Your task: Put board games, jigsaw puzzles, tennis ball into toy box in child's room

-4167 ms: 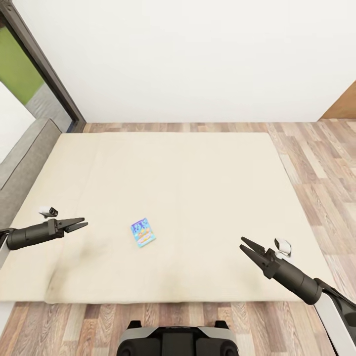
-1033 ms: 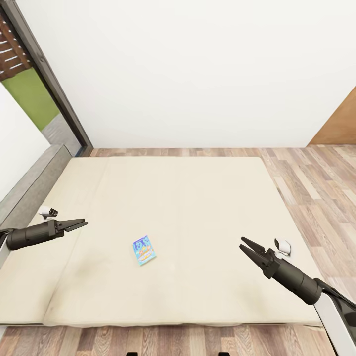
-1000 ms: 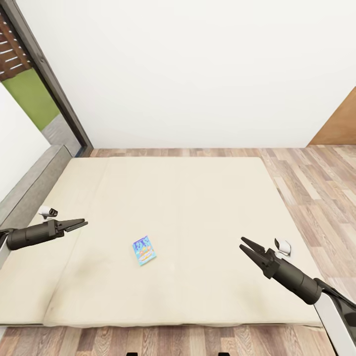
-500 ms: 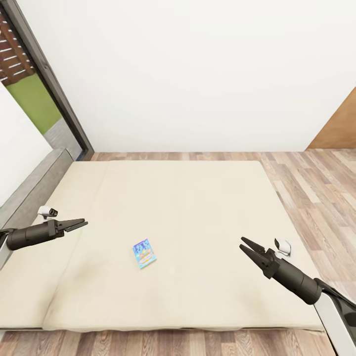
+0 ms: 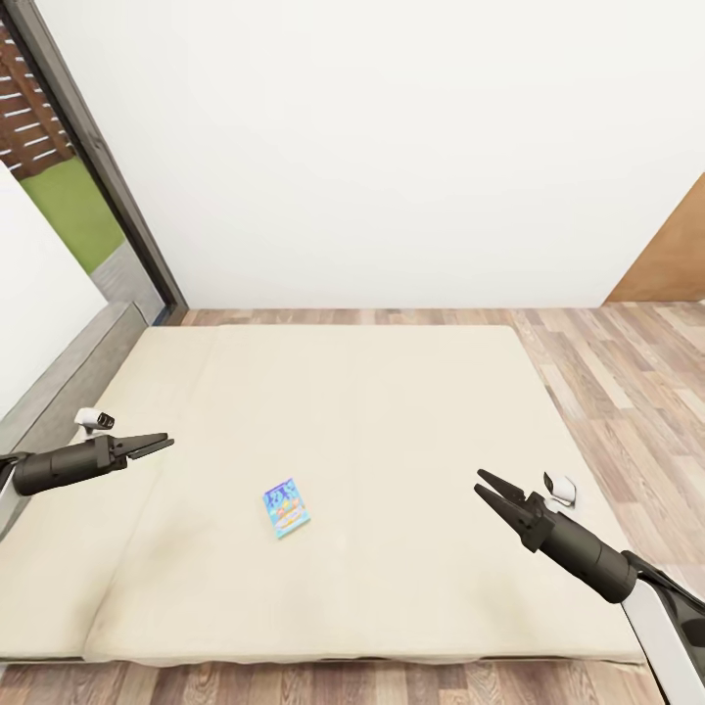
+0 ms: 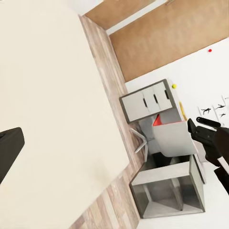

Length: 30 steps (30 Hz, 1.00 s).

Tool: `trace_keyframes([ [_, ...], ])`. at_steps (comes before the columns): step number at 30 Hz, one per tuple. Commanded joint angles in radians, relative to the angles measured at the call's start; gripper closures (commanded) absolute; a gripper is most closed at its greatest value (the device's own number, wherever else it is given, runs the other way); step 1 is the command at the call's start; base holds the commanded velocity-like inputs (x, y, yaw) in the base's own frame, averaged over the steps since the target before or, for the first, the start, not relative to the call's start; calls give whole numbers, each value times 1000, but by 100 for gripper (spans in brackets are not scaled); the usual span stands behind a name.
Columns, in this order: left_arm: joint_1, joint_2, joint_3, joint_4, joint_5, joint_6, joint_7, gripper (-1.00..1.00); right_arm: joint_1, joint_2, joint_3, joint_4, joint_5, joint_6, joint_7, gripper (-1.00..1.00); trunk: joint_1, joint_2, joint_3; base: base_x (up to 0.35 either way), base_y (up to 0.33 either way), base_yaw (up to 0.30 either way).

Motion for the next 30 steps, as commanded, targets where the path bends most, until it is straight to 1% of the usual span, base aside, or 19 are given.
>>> trace_keyframes([
  [1,-1,0,0,0,0,11,-4,-100,-1,0,0,0,-7,8,0,-100,1,-2,0,0,0,0],
  [30,-1,0,0,0,0,11,-4,-100,-1,0,0,1,-7,8,0,-100,1,-2,47,0,0,0],
])
